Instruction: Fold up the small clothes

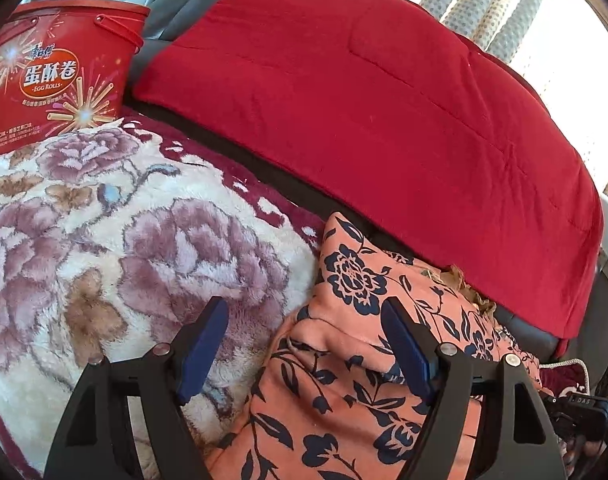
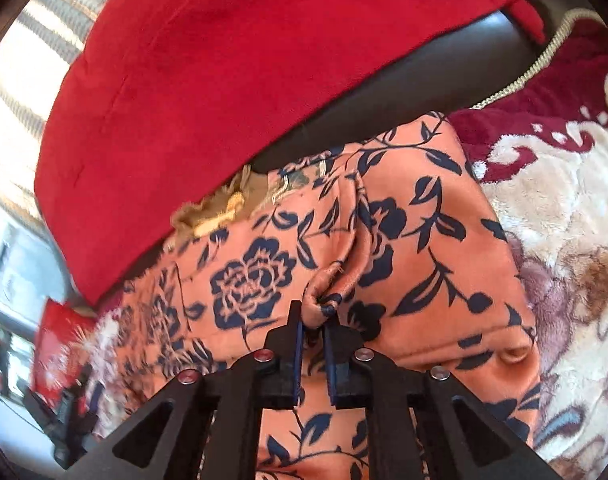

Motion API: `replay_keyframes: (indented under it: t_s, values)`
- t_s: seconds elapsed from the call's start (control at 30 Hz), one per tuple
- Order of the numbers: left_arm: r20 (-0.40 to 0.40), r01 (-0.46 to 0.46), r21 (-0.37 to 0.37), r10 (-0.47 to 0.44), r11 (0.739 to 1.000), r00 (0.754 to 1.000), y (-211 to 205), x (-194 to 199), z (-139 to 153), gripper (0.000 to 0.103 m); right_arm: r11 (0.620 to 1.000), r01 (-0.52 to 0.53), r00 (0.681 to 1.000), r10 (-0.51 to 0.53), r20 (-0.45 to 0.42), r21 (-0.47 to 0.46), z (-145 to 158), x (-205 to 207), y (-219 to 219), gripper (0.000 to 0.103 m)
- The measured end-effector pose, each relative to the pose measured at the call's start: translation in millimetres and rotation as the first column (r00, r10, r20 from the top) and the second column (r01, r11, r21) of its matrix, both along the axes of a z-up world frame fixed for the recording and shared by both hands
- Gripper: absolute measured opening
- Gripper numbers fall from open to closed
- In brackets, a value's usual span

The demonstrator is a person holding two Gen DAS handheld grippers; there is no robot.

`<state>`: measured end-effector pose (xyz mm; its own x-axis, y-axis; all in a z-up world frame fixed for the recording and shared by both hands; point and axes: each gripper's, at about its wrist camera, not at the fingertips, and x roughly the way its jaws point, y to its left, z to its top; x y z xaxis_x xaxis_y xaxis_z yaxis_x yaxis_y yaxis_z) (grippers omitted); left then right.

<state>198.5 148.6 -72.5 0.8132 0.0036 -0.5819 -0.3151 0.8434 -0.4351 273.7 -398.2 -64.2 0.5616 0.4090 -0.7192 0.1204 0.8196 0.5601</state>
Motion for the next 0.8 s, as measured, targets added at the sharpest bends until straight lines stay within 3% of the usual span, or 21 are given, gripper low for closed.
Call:
replay_keyframes:
  t_s: [0.07,0.13,0.3,0.43,0.47,0.5,0.53,0.57,0.7,0.8]
  values:
    - [0.001,-0.007,-0.004,0.007,1.0,1.0,2,0,0,0.079,0.997,0.007,0.999,-0.004,-0.039,0.077,-9,7,-1,0.023]
    - [-0.001,-0.009,-0.004,0.009,1.0,1.0,4,0,0,0.079,0.996,0.014,0.999,-0.01,-0.05,0.092,-10,3,0,0.022]
    - [-0.002,-0.03,-0.021,0.03,0.999,1.0,11,0,-1,0.079,0.997,0.016,1.0,-0.016,0.009,-0.073,16,-9,8,0.017]
    - [-0.008,-0.021,-0.031,0.021,0.999,1.0,11,3,-2,0.079,0.986,0.086,0.995,-0.091,-0.028,-0.144,15,-21,-8,0.021]
    - [-0.014,-0.014,-0.036,0.013,0.999,1.0,11,4,-4,0.079,0.986,0.105,0.994,-0.11,-0.03,-0.129,16,-25,-14,0.032]
    - [-0.018,-0.009,-0.039,0.009,0.999,1.0,11,5,-4,0.079,0.986,0.121,0.992,-0.124,-0.019,-0.115,21,-29,-18,0.058]
    - [-0.02,-0.007,-0.04,0.007,0.999,1.0,10,5,-5,0.079,0.987,0.135,0.991,-0.134,0.016,-0.085,30,-34,-20,0.073]
    - [-0.023,-0.006,-0.043,0.005,0.999,1.0,10,6,-5,0.079,0.989,0.134,0.99,-0.132,0.046,-0.068,37,-36,-21,0.079]
    - [-0.026,0.007,-0.043,-0.008,0.999,1.0,7,8,-6,0.079,1.0,0.011,0.991,-0.013,0.132,0.013,65,-23,6,0.079]
    - [-0.034,0.01,-0.037,-0.011,0.999,0.999,6,10,-7,0.079,0.995,-0.05,0.99,0.038,0.136,0.084,56,-4,22,0.079]
